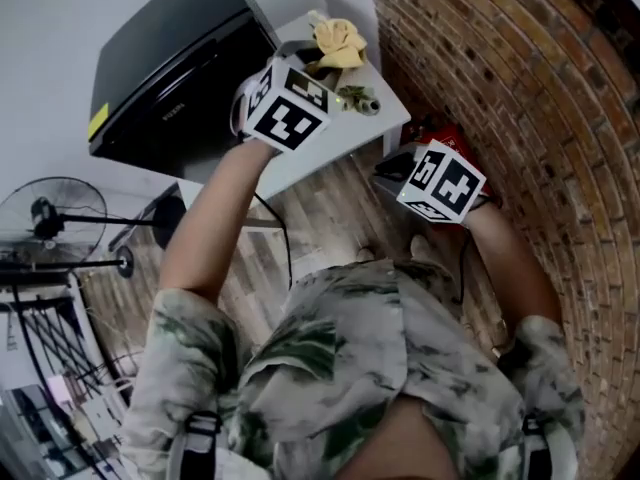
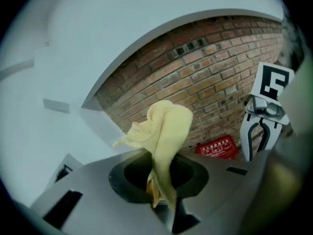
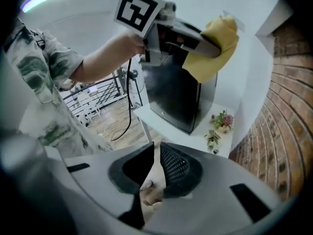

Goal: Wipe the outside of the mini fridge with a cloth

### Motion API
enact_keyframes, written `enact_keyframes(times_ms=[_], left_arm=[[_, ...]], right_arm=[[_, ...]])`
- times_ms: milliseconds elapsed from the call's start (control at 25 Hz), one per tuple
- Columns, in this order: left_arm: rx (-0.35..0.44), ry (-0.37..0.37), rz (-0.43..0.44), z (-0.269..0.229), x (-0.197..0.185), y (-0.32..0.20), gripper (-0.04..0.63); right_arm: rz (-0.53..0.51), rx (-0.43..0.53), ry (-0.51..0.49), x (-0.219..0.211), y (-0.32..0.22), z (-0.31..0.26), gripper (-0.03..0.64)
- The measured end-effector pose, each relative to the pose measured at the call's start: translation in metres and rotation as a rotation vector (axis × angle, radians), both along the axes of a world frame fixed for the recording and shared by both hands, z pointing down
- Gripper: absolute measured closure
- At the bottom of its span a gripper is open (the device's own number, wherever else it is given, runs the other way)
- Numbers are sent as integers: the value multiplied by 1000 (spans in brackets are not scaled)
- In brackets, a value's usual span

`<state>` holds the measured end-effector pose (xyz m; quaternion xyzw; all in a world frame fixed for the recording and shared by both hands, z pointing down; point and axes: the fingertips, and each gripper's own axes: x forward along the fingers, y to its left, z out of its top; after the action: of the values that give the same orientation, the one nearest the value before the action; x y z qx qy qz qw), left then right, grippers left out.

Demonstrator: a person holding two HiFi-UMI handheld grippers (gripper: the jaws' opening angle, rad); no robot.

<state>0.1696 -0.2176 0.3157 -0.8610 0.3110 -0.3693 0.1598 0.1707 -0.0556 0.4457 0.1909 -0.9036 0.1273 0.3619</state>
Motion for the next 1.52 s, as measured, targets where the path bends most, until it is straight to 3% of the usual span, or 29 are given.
enact_keyframes(times_ms=[280,480,800,960,1240,1520], left_arm=[[14,-260,6,-31,33,-55,511],[104,-435,-39,-61,40,-102,511],[95,-755,-142,-35,2,-165,512],[33,-899,-133,2,-10,-179,512],[-188,-1071,-213,57,-41,-189,512],[-314,-1137,-245,117,-58,-181,512]], right_arm=[[-239,39,27,4,-44,-27,561],[-305,68,23,23,-67,-37,561],[-355,39,24,42,-70,-21,561],[-329,38,17,47,-84,-16,561],[-277,33,-15,52,-110,-13,561],[-254,17,-44,54,-111,-10,561]])
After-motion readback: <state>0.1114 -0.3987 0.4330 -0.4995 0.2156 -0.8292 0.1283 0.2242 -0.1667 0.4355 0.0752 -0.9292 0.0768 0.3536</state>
